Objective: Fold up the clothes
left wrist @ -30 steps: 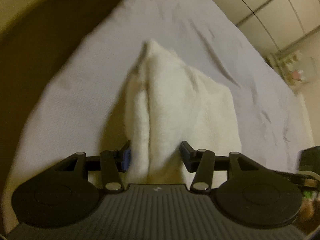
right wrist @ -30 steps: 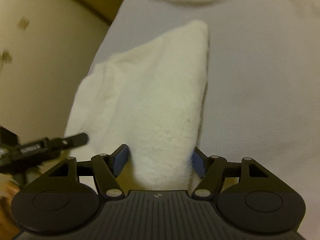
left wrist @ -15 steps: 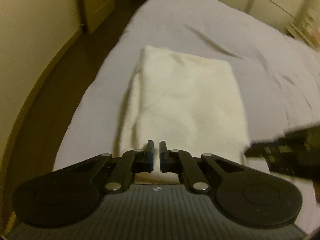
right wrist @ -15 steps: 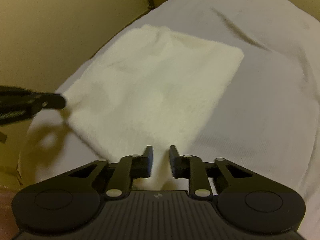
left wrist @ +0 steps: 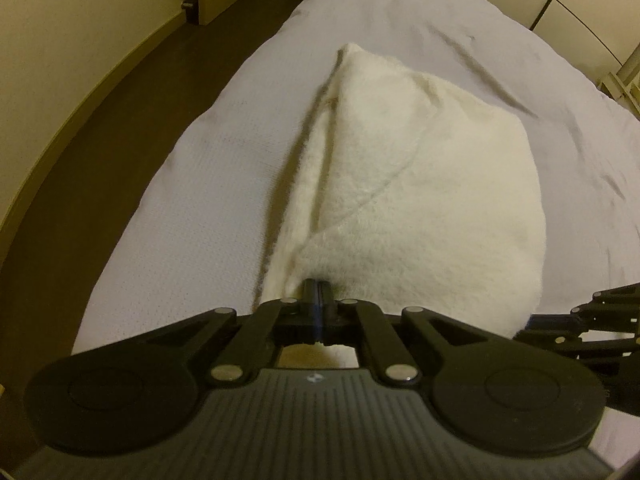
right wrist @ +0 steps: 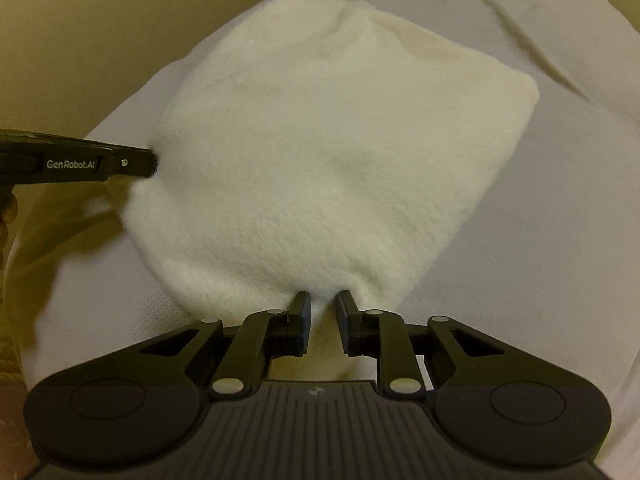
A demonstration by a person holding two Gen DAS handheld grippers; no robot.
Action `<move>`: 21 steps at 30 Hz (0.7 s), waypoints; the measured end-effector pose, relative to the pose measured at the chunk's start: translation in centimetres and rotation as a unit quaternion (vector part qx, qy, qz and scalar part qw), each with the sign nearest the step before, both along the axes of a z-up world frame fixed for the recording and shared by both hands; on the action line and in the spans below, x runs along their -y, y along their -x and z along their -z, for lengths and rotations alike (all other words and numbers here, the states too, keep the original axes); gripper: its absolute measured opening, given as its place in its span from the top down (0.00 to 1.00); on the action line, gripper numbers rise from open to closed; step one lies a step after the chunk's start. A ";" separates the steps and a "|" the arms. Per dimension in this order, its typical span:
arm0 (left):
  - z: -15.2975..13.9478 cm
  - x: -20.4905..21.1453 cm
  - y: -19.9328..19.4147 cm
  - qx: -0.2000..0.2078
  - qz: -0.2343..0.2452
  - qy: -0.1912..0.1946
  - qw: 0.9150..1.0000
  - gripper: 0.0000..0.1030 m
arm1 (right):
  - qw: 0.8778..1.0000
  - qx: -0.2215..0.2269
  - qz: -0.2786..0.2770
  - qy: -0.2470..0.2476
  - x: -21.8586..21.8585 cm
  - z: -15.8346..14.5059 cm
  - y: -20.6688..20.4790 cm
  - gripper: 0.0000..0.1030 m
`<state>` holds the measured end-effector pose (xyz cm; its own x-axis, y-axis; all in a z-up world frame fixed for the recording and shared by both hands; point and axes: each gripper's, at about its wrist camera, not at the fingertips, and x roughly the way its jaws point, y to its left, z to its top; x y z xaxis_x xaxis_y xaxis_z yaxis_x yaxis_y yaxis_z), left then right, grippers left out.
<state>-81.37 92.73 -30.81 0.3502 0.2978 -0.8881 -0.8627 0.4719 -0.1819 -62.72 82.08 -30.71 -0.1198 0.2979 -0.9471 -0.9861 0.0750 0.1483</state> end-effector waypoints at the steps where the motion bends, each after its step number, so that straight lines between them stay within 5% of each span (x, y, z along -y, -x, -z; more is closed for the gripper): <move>1: -0.3 -0.1 0.1 0.001 -0.001 0.004 1.000 0.97 | 1.000 -0.002 0.000 0.005 -0.2 -0.2 -0.1 0.78; 4: -2.1 0.1 0.0 0.007 0.003 0.009 1.000 0.98 | 1.000 -0.011 0.002 0.018 -0.8 -0.9 -0.5 0.78; 10: -5.6 0.2 -0.8 0.038 0.043 -0.019 0.998 0.97 | 0.998 -0.027 0.039 -0.037 -1.3 -4.3 -2.4 0.77; 17: -1.9 -2.1 -2.1 0.011 0.059 -0.019 0.998 0.94 | 0.998 -0.002 0.060 -0.032 -4.6 -1.2 -3.0 0.78; 21: -0.4 -3.4 -1.6 0.003 0.048 -0.028 0.998 0.74 | 0.998 0.006 0.052 -0.019 -6.1 0.7 -2.8 0.77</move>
<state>-79.76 96.14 -30.38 0.3841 0.3111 -0.8693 -0.8118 0.5623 -0.1575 -59.95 88.15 -31.41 -0.0762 0.3433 -0.9361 -0.9750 0.1711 0.1421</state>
